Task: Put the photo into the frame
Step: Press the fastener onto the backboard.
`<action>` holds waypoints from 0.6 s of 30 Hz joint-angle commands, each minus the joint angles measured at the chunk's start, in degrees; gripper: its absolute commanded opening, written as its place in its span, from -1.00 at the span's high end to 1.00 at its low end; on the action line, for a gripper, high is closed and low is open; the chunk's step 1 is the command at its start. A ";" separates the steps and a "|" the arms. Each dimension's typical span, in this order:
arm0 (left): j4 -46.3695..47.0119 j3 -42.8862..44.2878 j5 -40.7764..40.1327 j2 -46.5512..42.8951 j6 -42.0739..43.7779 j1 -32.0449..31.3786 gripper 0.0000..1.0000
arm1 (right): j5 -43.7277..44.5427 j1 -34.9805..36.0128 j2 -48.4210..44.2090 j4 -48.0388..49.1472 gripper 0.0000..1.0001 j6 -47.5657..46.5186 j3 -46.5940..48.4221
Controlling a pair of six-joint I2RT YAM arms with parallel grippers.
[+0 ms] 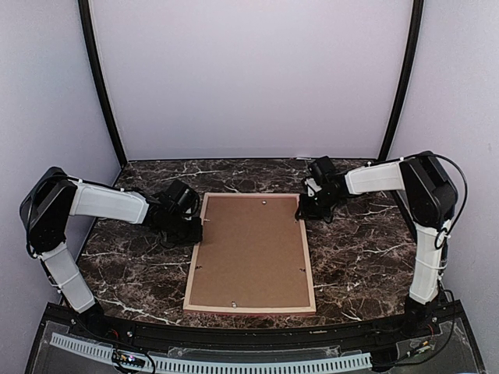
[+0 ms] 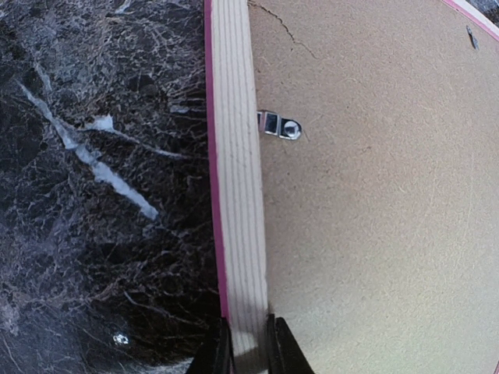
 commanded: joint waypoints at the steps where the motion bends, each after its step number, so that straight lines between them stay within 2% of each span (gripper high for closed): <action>1: -0.10 -0.27 2.52 -0.44 1.47 -0.45 1.00 | -3.60 -0.36 4.95 -8.40 0.53 -6.24 -0.55; 11: -0.26 -0.05 2.38 -0.45 1.45 -0.44 1.00 | -5.30 -1.46 6.69 -14.57 0.53 -13.31 2.56; 18: -0.48 0.19 2.29 -0.43 1.52 -0.41 1.00 | -5.70 -2.96 6.29 -16.97 0.42 -16.32 3.96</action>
